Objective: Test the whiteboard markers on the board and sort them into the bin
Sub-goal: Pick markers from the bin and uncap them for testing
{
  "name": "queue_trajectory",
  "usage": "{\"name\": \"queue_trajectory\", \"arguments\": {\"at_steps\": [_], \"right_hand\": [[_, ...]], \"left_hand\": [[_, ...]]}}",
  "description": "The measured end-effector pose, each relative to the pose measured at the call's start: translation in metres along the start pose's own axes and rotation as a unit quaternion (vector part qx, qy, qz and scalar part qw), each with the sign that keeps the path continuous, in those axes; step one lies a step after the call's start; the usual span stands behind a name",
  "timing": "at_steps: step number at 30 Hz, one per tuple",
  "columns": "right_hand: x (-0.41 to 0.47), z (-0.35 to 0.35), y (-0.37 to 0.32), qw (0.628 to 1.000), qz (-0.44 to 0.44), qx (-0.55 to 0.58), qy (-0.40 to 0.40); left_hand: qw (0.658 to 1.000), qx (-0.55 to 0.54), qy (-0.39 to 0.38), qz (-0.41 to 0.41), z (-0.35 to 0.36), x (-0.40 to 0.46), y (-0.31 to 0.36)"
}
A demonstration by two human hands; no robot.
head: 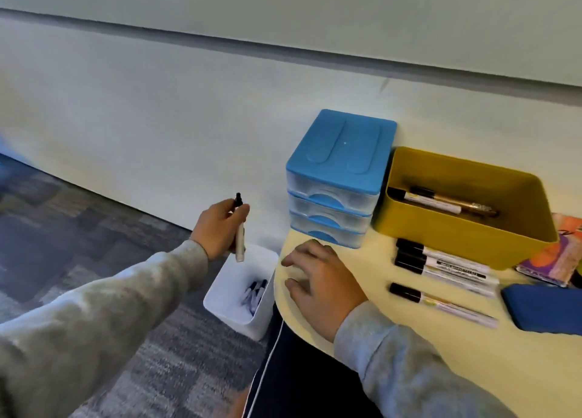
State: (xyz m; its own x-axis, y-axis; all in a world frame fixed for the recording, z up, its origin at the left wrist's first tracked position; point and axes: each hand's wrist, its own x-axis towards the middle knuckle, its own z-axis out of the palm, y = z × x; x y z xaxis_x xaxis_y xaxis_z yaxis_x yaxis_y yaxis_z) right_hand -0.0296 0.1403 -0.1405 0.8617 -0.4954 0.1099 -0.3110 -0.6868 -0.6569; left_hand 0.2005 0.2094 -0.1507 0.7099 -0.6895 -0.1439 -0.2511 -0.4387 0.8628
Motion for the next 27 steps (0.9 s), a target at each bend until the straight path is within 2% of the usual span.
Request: {"name": "queue_trajectory", "arguments": {"at_steps": [4,7,10,16,20,21,27], "right_hand": [[-0.004,0.014,0.007,1.000,-0.020,-0.020,0.012],[-0.005,0.015,0.011,0.999,-0.021,-0.020,0.023],[-0.005,0.017,0.011,0.998,-0.036,-0.038,0.037],[-0.003,0.019,0.013,0.995,-0.053,-0.057,0.055],[-0.002,0.020,0.014,0.995,-0.058,-0.063,0.056],[-0.002,0.019,0.013,0.995,-0.059,-0.064,0.054],[-0.001,0.019,0.013,0.994,-0.062,-0.061,0.058]], "left_hand": [[0.987,0.124,-0.061,-0.087,0.016,0.030,-0.059],[0.966,0.197,-0.122,-0.113,0.028,0.044,-0.093],[0.950,0.227,-0.162,-0.141,0.039,0.053,-0.121],[0.925,0.289,-0.188,-0.160,0.061,0.065,-0.158],[0.827,0.436,-0.286,-0.210,0.066,0.063,-0.192],[0.817,0.439,-0.301,-0.221,0.067,0.057,-0.197],[0.842,0.388,-0.309,-0.214,0.077,0.046,-0.208]]}}
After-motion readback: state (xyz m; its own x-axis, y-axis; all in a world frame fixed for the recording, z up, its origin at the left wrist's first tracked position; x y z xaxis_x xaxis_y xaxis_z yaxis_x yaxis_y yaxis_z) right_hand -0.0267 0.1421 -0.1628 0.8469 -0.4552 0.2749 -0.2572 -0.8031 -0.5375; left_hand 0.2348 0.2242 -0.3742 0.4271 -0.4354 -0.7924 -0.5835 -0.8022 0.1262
